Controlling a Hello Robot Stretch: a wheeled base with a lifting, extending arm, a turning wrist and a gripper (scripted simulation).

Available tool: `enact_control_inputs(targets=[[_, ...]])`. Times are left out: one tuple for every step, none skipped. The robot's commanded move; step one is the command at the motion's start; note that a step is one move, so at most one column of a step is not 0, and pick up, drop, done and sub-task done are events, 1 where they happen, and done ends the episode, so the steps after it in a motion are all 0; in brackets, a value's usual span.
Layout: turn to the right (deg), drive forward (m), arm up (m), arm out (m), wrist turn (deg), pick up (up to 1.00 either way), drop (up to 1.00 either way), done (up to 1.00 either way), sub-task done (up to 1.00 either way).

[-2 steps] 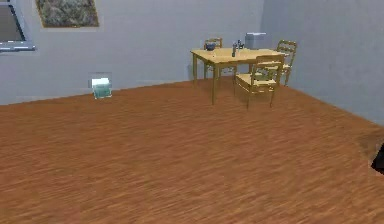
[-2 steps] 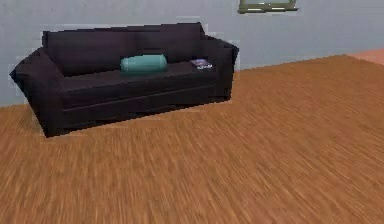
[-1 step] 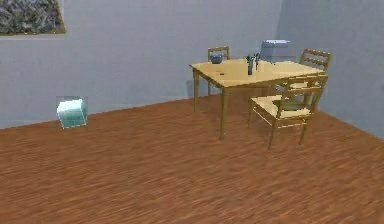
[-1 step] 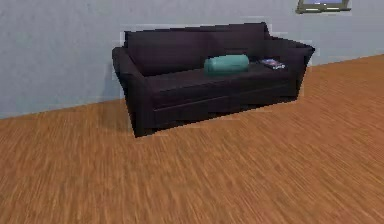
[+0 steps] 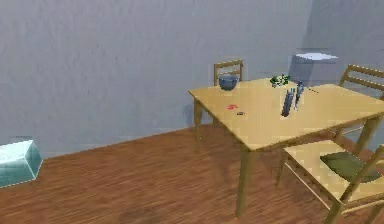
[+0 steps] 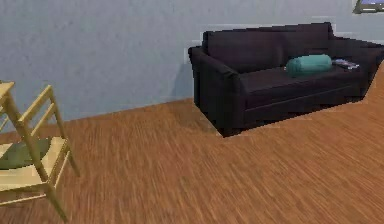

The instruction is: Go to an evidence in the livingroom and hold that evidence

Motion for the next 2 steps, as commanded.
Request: enact_control_inputs(targets=[[0.0, 0.45, 0.00, 0.00, 0.0, 0.00, 0.00, 0.00, 0.00], [-45.0, 0.00, 0.00, 0.00, 0.0, 0.00, 0.00, 0.00, 0.00]])
